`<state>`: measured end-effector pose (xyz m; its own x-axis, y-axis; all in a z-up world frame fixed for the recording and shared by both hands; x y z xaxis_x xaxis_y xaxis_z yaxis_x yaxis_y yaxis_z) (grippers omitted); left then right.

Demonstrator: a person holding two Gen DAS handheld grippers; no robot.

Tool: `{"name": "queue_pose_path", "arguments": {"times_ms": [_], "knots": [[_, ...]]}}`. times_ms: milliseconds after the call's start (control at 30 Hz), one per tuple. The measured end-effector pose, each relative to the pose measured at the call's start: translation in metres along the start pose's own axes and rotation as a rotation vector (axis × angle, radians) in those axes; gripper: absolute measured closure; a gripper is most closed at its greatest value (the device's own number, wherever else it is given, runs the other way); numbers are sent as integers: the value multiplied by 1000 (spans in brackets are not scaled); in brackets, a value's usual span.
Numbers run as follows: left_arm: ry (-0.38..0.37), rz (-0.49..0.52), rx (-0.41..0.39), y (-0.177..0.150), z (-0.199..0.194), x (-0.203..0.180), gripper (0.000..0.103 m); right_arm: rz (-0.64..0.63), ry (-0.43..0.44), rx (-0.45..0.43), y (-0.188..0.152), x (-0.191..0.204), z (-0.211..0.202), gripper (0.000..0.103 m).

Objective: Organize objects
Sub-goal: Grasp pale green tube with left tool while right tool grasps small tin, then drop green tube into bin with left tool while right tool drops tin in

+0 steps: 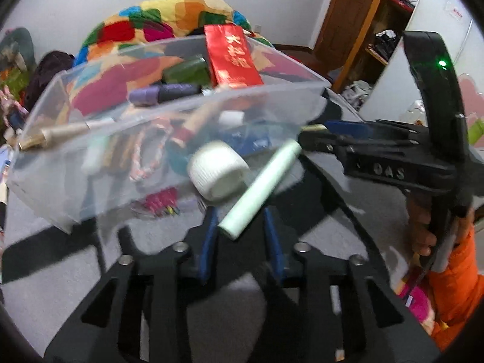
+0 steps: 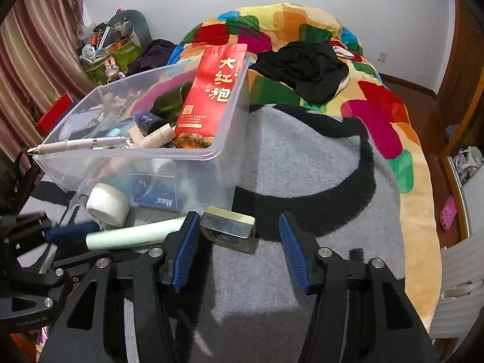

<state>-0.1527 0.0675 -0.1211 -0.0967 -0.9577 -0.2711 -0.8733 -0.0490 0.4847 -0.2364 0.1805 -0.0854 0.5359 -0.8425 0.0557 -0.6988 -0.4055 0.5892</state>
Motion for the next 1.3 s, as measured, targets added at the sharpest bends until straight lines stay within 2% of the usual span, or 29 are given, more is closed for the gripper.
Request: {"name": "queue_pose_path", "arguments": {"times_ms": [67, 200, 433, 533, 600, 833, 933, 1133, 1300], "knots": [[-28, 7, 8, -7, -4, -5, 77, 3, 3, -1, -1, 0, -1, 69], [-20, 49, 13, -9, -5, -15, 77, -5, -6, -10, -3, 1, -4, 69], [-10, 101, 52, 5, 13, -30, 77, -8, -1, -13, -7, 2, -7, 69], [19, 136, 46, 9, 20, -39, 77, -11, 0, -18, -7, 2, -7, 69], [24, 147, 40, 11, 23, -43, 84, -7, 0, -22, -8, 2, -9, 69], [55, 178, -21, 0, 13, -41, 88, 17, 18, -53, -13, 1, -23, 69], [42, 175, -37, -8, 1, -40, 88, 21, 29, -81, -12, 3, -34, 69], [12, 151, -122, -10, -37, -38, 88, 9, 38, -151, 2, 13, -60, 69], [-12, 129, -220, 6, -74, -40, 88, -11, 42, -207, 18, 25, -79, 69]]}}
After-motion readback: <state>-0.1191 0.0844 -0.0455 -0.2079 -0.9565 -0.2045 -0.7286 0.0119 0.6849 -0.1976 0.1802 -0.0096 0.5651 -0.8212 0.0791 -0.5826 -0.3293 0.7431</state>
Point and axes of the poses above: each gripper's, at about its wrist camera, not at the fingertips, and z roughly the way its jaws point, x to its left, y to its top, the point moved 8 cm from there along z, roughly the way its jaws point, and after that the axes turned 11 degrees about -z, right-handed, at the moved point
